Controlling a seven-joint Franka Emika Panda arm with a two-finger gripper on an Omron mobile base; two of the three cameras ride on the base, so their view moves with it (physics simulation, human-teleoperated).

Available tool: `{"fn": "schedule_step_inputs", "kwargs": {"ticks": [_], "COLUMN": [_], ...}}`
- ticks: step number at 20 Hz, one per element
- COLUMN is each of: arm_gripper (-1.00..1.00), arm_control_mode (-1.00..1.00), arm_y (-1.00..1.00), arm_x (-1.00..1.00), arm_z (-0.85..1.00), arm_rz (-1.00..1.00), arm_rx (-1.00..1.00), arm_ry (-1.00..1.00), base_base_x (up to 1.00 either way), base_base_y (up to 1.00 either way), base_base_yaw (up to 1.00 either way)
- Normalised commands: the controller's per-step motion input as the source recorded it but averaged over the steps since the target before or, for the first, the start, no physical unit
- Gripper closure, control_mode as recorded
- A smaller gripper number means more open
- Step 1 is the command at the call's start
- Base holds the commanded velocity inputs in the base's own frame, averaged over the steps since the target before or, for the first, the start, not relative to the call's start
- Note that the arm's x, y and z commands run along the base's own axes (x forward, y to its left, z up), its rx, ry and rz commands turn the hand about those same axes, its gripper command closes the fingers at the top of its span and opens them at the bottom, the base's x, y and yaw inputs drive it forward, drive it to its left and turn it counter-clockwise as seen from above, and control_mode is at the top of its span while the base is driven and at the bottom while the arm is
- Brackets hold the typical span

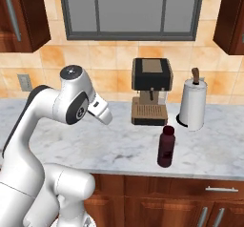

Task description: There is a wine glass and glass cup on the dining counter. Place the wine bottle next to the wine glass and the juice bottle next to the glass cup.

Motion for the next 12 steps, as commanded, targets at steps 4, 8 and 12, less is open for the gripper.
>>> {"fn": "schedule_step_inputs", "kwargs": {"ticks": [4, 8, 12], "arm_gripper": [-1.0, -1.0, -1.0], "arm_control_mode": [1.0, 1.0, 1.0], "arm_y": [0.0, 0.0, 0.0], "arm_x": [0.0, 0.0, 0.0], "arm_z": [0.0, 0.0, 0.0], "arm_rz": [0.0, 0.0, 0.0], "arm_rx": [0.0, 0.0, 0.0], "arm_ry": [0.0, 0.0, 0.0], "base_base_x": [0.0, 0.0, 0.0], "base_base_y": [0.0, 0.0, 0.0], "base_base_yaw": [0.0, 0.0, 0.0]}}
